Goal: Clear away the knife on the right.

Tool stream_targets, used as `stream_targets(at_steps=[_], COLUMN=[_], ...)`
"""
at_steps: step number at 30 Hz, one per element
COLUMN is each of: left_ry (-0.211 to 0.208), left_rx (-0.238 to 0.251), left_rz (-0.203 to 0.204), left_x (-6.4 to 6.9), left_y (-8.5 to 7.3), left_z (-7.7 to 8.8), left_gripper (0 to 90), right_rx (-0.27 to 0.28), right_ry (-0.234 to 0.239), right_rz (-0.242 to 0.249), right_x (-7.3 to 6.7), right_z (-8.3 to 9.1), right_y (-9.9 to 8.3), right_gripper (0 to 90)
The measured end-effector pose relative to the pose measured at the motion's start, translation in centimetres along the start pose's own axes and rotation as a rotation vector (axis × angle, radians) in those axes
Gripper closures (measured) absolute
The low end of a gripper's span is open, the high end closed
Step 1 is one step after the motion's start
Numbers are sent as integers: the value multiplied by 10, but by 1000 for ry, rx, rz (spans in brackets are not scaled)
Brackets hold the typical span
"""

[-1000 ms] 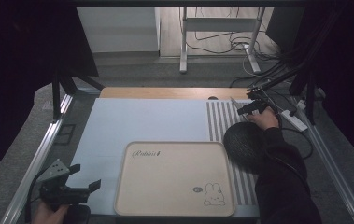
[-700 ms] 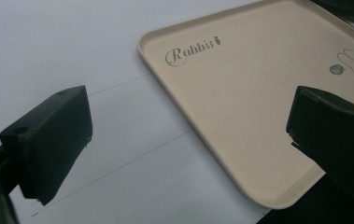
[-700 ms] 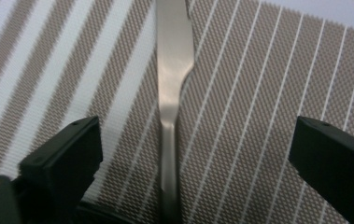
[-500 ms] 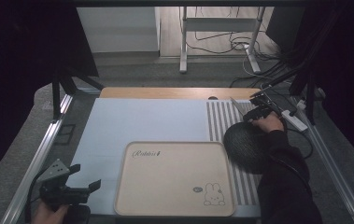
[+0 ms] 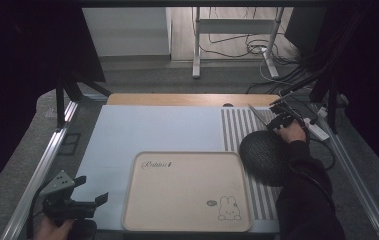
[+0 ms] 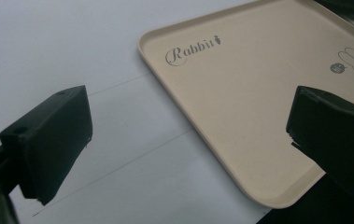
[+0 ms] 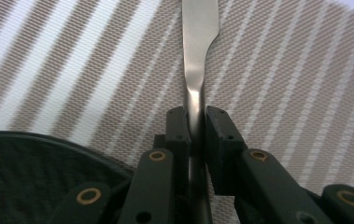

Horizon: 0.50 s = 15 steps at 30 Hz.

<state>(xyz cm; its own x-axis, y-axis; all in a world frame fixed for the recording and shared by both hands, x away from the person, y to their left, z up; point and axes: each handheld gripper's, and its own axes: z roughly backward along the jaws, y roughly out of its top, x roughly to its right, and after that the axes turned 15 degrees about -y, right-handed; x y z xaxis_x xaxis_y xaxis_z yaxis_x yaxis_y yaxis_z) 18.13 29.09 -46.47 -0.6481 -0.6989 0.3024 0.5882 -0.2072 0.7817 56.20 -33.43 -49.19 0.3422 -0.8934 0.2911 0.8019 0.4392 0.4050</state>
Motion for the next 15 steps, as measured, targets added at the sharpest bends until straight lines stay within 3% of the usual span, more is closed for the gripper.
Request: stream_targets(at_steps=[3, 15], left_ry=[0, 1], left_rx=[-1, 0], left_rz=[0, 1], left_x=[0, 0], left_y=[0, 0], left_z=[0, 0], left_gripper=[14, 14], right_rx=[11, 5], right_ry=[3, -64], right_rz=[-4, -46], right_x=[6, 33], right_z=[1, 15], right_y=[-2, -19], right_gripper=[804, 803])
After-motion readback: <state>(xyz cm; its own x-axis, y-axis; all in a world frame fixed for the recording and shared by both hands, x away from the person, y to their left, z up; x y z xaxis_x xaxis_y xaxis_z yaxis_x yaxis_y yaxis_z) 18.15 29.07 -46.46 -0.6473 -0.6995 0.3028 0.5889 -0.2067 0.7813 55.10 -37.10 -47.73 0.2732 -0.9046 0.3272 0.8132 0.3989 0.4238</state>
